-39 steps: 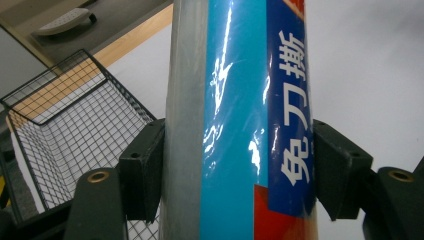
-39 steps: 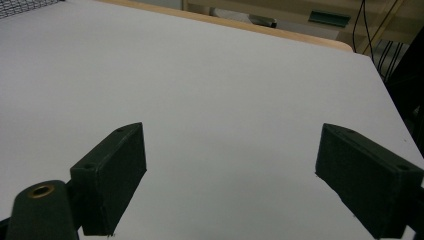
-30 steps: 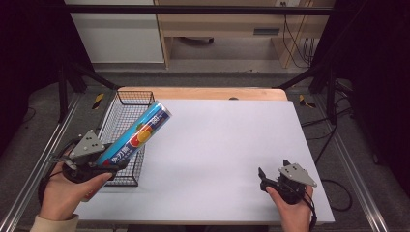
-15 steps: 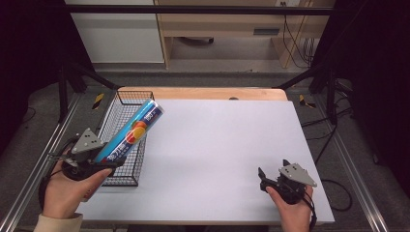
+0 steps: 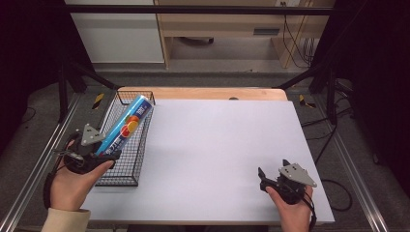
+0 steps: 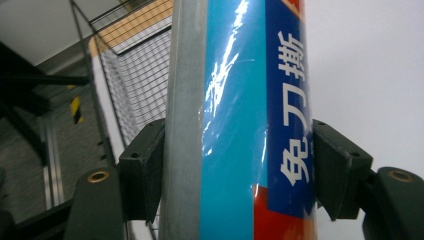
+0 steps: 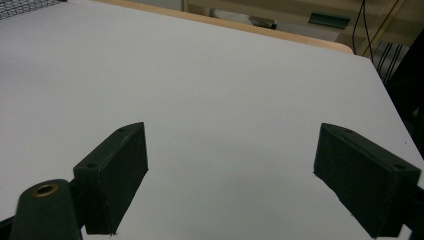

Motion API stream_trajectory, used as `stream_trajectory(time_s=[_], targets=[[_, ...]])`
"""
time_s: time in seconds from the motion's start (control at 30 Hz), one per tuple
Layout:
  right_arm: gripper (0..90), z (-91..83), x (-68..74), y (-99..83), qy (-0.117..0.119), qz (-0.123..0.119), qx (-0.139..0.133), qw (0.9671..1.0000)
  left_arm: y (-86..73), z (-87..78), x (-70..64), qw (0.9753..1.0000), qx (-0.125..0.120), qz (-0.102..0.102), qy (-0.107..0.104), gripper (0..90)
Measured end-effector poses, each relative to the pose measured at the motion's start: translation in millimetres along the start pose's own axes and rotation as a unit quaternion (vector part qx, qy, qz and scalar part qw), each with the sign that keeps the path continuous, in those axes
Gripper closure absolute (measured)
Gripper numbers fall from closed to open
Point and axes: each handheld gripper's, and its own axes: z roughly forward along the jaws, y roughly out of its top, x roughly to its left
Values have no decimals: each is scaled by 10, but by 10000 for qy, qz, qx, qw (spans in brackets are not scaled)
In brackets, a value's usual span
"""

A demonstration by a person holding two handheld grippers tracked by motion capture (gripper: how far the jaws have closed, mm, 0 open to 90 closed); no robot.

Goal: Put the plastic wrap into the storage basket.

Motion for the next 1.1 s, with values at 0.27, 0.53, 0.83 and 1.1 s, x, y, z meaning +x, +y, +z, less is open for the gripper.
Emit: stream_trajectory(time_s=[0.27, 0.53, 0.83, 1.1], targets=[[142, -3, 0, 3, 26, 32, -19, 10000, 50, 109, -12, 9981, 388, 77, 470, 321], [143, 7, 18, 8, 51, 36, -16, 10000, 93, 162, -3, 9958, 649, 140, 636, 321], [143, 8, 13, 7, 55, 39, -24, 10000, 109, 183, -11, 9941, 804, 218, 689, 321], [143, 7, 12, 7, 60, 50, -24, 10000, 79, 195, 2, 9919, 961, 285, 784, 321]])
